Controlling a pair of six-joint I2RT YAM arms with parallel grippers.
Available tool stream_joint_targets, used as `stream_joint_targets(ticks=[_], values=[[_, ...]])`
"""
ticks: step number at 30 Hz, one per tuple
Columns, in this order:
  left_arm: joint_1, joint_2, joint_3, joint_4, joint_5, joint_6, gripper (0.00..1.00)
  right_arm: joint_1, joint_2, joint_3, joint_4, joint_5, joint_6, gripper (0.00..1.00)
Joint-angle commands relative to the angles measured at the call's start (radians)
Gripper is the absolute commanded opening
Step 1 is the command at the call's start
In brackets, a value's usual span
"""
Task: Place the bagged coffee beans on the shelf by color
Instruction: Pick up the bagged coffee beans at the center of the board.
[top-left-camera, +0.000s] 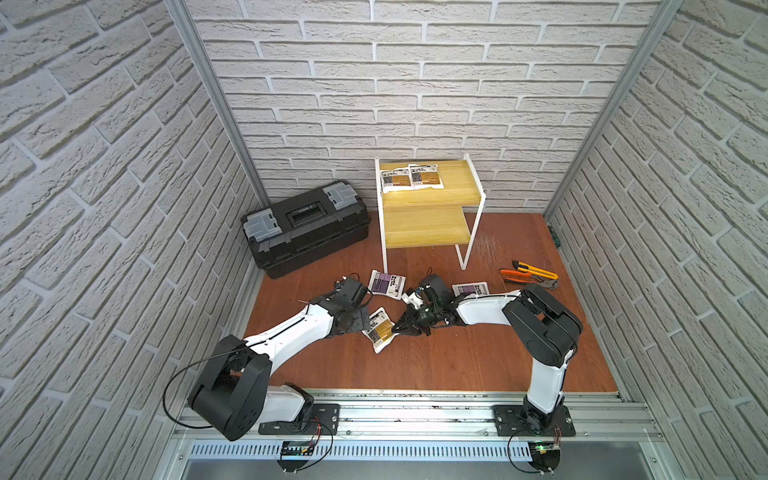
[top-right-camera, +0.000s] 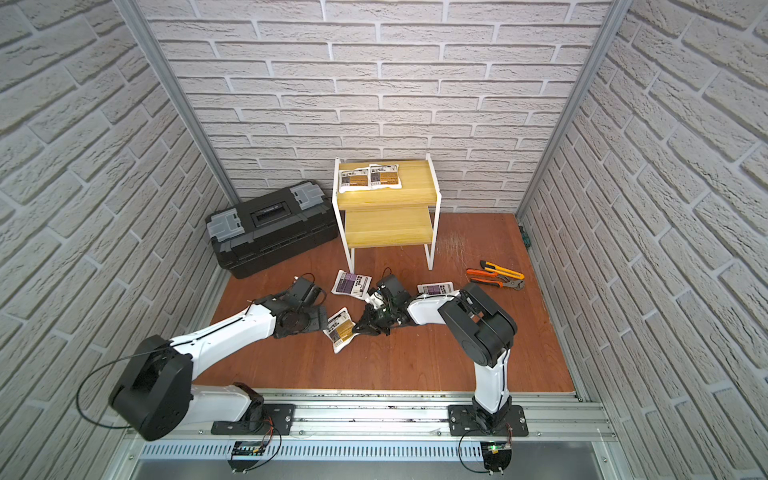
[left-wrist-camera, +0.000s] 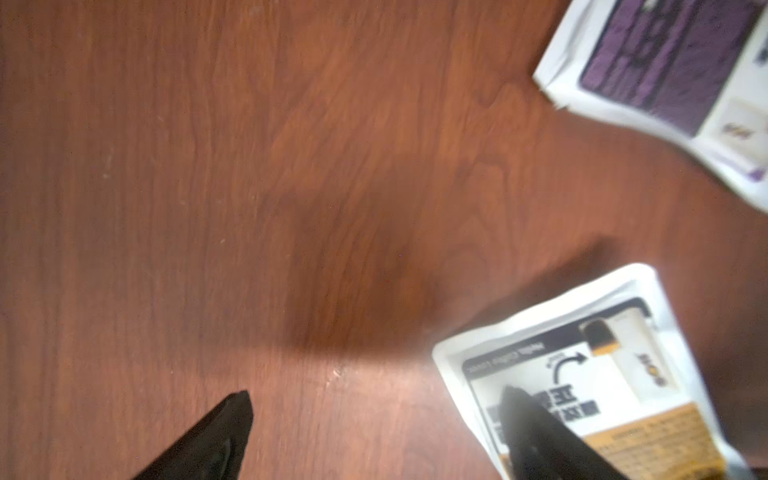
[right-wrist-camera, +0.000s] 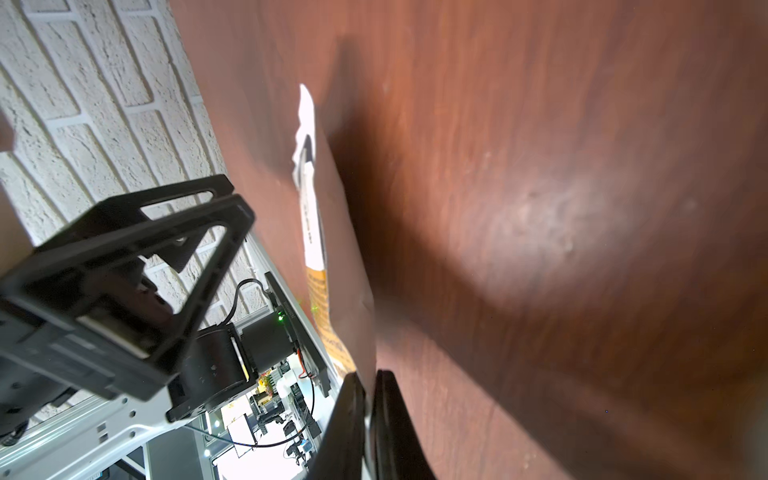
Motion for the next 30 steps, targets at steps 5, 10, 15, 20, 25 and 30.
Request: stream_joint_targets(ticks=[5,10,15,20,25,30], values=[[0.012,-0.115,0.154,-0.115,-0.007,0.025,0.99,0.009,-0.167,-0.011,-0.119,-0.005,-0.06,0.07],[0.013,-0.174,0.249,-0.167,0.004,0.032,0.99,0.008,-0.276,-0.012,-0.207,0.016,-0.088,0.06],[0.012,-0.226,0.34,-0.187,0.028,0.043,0.99,0.0,-0.379,0.001,-0.31,0.041,-0.12,0.06],[0.012,-0.254,0.442,-0.182,0.076,0.078,0.99,-0.022,-0.476,0.031,-0.417,0.065,-0.151,0.06],[0.011,-0.241,0.565,-0.17,0.153,0.116,0.99,-0.064,-0.56,0.092,-0.526,0.082,-0.184,0.06],[0.012,-0.205,0.674,-0.14,0.255,0.144,0.99,-0.137,-0.625,0.185,-0.617,0.076,-0.211,0.06]])
